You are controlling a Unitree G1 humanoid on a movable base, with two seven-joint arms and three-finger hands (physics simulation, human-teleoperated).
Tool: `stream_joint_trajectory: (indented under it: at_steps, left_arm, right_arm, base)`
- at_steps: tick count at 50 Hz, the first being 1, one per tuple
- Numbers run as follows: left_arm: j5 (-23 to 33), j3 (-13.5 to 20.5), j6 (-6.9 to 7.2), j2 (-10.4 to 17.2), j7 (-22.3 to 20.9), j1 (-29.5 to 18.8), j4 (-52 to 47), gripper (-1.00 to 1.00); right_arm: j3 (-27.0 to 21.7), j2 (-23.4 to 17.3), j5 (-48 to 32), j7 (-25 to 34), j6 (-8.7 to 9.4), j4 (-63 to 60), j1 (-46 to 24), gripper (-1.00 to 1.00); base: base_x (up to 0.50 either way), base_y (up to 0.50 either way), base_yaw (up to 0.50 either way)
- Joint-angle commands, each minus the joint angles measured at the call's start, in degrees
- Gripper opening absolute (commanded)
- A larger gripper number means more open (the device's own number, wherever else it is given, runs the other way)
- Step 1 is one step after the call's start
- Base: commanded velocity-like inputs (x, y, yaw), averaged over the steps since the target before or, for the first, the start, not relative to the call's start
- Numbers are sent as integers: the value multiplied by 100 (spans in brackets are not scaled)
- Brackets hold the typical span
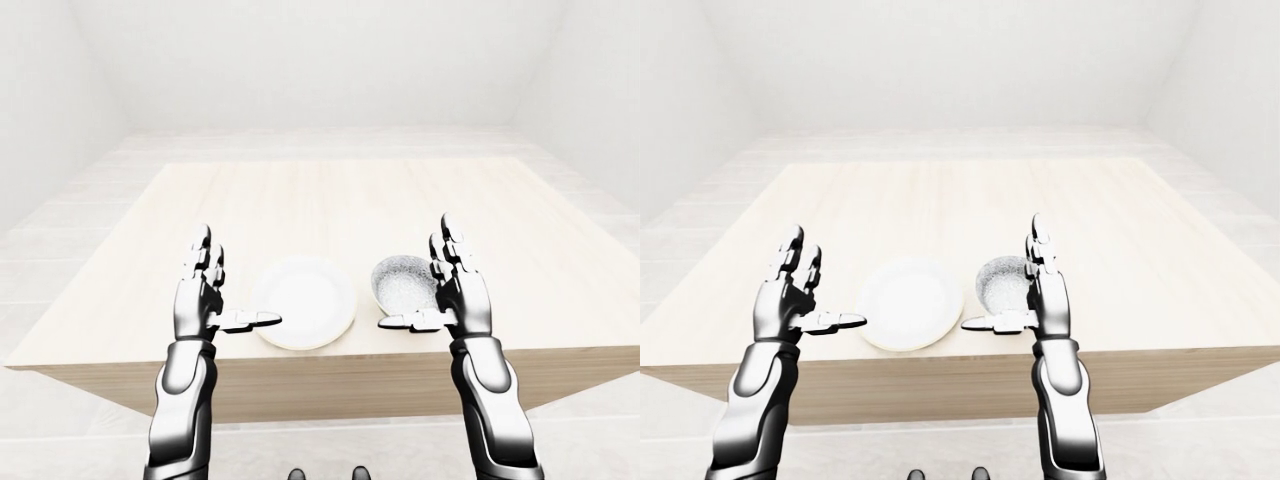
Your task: Put the bowl on the plate.
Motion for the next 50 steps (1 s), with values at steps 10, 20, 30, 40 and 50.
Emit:
stream_joint_trajectory:
  at_steps: [10, 20, 30, 40, 50]
  left_arm:
    - [-49, 36, 0, 51, -21, -88, 12, 100]
    - [2, 34, 0, 36, -70, -48, 294, 100]
    - [-9, 7, 0, 41, -87, -65, 340, 100]
    - [-14, 19, 0, 38, -92, -101, 457, 100]
    - [45, 17, 0, 78, -12, -110, 297, 100]
  right_arm:
    - [-6, 6, -35, 20, 0, 5, -11, 100]
    - [24, 19, -94, -14, 0, -3, -10, 100]
    - [17, 18, -83, -21, 0, 12, -14, 100]
    - [-50, 9, -33, -20, 0, -18, 13, 100]
    - [-62, -19, -186, -69, 0, -147, 100, 100]
  base:
    - [0, 12, 0]
    - [0, 36, 0]
    - [0, 0, 0]
    - [0, 0, 0]
    - [0, 0, 0]
